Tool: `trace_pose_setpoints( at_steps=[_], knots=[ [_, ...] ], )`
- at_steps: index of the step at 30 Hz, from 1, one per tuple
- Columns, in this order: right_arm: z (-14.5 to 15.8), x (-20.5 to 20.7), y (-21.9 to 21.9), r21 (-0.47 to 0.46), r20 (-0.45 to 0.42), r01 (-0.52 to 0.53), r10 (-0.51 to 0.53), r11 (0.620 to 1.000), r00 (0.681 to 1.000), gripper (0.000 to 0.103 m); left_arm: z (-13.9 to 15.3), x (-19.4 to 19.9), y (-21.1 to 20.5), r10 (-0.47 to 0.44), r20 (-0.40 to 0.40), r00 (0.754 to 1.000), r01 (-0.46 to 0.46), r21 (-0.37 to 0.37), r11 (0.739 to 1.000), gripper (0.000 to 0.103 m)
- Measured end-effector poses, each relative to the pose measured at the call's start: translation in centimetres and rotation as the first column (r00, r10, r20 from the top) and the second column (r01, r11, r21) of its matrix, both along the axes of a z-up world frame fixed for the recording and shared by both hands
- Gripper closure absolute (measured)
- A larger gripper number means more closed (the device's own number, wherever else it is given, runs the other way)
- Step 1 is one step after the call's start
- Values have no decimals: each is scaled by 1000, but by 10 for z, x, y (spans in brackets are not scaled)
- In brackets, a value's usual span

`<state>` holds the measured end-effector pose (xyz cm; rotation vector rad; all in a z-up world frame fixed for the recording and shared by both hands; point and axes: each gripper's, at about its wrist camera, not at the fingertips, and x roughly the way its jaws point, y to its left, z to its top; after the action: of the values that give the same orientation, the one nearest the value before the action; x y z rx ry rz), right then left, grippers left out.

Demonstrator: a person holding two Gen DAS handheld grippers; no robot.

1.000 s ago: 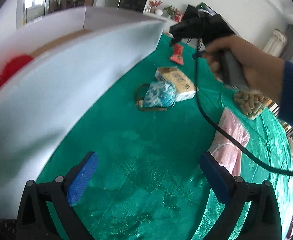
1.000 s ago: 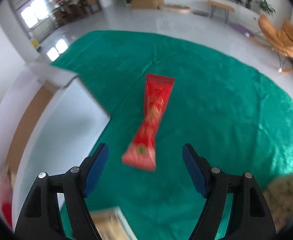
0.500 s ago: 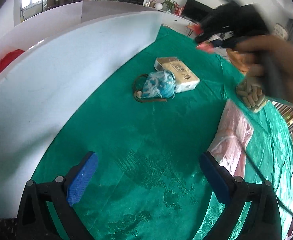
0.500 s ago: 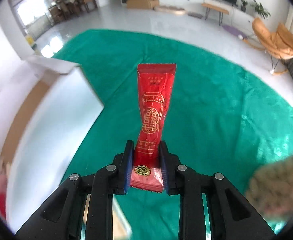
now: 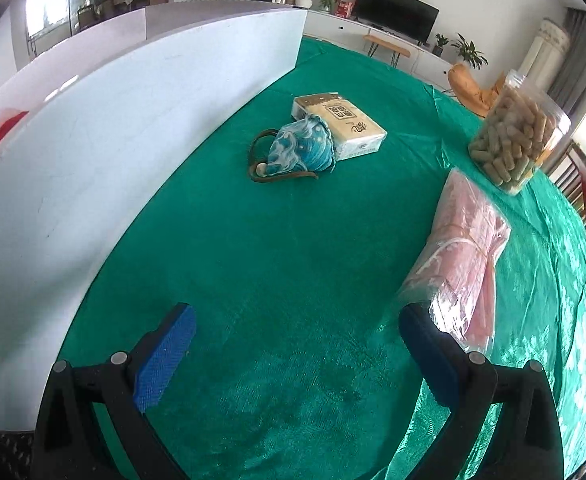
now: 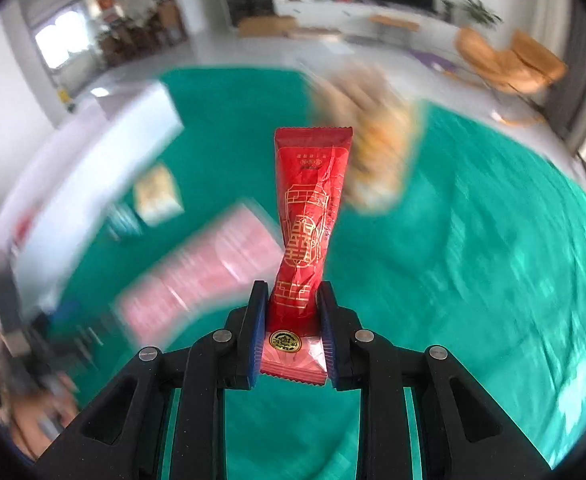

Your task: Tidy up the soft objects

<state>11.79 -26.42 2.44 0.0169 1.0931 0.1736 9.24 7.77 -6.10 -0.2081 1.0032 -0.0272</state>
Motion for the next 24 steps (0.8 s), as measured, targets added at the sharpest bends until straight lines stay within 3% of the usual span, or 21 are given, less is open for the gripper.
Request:
trace_pose_setpoints(
  at_steps=[4, 7, 9, 10, 13, 15, 18, 22, 24],
  knots=[
    [-32, -29, -37, 7, -30, 74, -74, 997, 997, 77, -1, 0, 3, 18, -3, 1000, -18, -21, 1000, 2],
    [-50, -44, -47, -32, 10, 89, -89, 996, 996, 72, 3, -3, 7, 20, 19, 1000, -19, -48, 999, 2],
    [-64, -50, -47, -58, 20, 89, -88, 994, 996, 35, 9, -7, 11, 12, 54, 998, -6, -102, 995, 2],
    [-68, -54, -46, -80, 28, 90, -88, 993, 996, 32, 12, -10, 13, 8, 69, 998, 0, -123, 992, 2],
    [-76, -63, -39, -143, 110, 96, -81, 985, 991, 31, 19, -16, 17, 4, 109, 994, 15, -169, 985, 2],
    [-79, -69, -45, -131, 137, 118, -100, 984, 986, 26, 19, -15, 16, 3, 110, 994, 16, -171, 985, 2],
    [-81, -75, -59, -48, 164, 165, -156, 985, 974, 22, 17, -10, 11, -3, 93, 996, 16, -143, 990, 2],
    [-81, -73, -53, -75, 166, 165, -151, 983, 975, 21, 15, 4, 11, 1, 85, 996, 9, -116, 993, 2],
    [-81, -73, -55, -66, 164, 168, -156, 984, 974, 20, 10, 27, 10, -3, 65, 998, 8, -69, 998, 3]
  ],
)
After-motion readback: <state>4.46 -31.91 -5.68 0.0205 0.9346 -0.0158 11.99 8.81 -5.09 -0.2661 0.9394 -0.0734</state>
